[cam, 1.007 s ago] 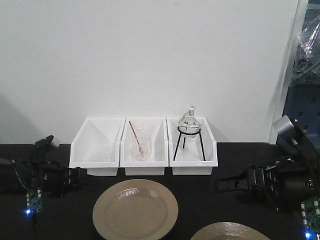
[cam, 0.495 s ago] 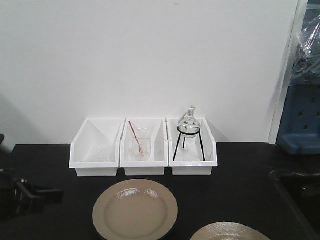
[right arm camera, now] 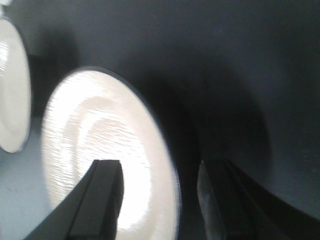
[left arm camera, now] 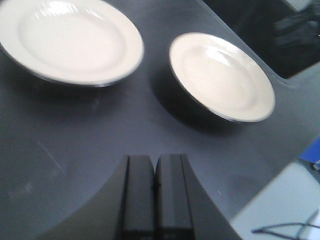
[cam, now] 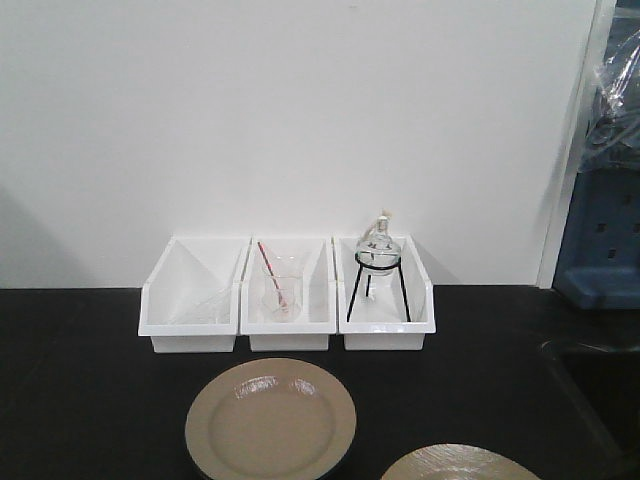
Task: Arrange circular plates on left workspace
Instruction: 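Move the right gripper to the rim of the other tan plate and grasp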
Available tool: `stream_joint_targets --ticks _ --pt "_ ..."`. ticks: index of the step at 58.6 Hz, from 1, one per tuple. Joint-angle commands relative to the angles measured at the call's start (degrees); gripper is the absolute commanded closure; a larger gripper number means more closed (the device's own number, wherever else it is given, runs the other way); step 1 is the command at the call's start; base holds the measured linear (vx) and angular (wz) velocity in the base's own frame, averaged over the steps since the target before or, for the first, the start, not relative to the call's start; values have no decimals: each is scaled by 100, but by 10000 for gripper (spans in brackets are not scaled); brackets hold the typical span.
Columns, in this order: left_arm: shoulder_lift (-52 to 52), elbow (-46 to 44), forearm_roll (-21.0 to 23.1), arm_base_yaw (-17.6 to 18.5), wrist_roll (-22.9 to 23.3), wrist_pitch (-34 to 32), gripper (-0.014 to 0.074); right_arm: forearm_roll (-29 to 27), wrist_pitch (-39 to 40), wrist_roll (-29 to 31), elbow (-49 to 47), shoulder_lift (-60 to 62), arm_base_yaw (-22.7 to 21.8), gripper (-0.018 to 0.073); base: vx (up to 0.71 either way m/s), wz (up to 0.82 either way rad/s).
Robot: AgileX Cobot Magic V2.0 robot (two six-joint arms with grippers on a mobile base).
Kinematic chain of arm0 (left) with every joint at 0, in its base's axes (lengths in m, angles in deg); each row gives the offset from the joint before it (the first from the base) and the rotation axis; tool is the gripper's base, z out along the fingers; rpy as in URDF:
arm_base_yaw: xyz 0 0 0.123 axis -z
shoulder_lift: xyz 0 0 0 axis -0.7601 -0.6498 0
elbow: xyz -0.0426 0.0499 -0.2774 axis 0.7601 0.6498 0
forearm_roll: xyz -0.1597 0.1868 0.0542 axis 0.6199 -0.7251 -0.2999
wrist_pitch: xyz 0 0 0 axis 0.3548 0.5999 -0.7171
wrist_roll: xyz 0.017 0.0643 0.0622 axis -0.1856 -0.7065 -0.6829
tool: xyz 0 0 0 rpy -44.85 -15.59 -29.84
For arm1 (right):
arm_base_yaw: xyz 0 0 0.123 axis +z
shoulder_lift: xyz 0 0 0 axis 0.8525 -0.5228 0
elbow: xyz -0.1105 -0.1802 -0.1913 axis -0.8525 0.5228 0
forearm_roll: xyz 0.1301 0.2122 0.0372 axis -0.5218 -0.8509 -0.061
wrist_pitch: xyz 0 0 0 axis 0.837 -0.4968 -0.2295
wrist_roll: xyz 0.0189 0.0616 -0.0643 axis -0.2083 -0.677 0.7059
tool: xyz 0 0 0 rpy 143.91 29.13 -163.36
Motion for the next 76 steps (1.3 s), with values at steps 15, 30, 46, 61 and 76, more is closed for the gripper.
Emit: stream_joint_targets --ticks 15,30,46,61,76 --pt "1076 161 371 17 297 -38 597 -134 -76 289 -152 -503 545 154 0 0" --pt "1163 161 365 17 552 -136 597 -237 -101 348 -152 -838 545 154 0 0" --pt "1163 161 365 17 552 -282 597 -774 -309 637 -152 -930 550 155 0 0" --pt "1163 161 365 17 552 -440 597 -789 -56 647 -152 -960 1091 155 0 0" --pt "1163 161 365 17 552 -434 597 -761 143 521 -152 -1032 1332 292 0 0"
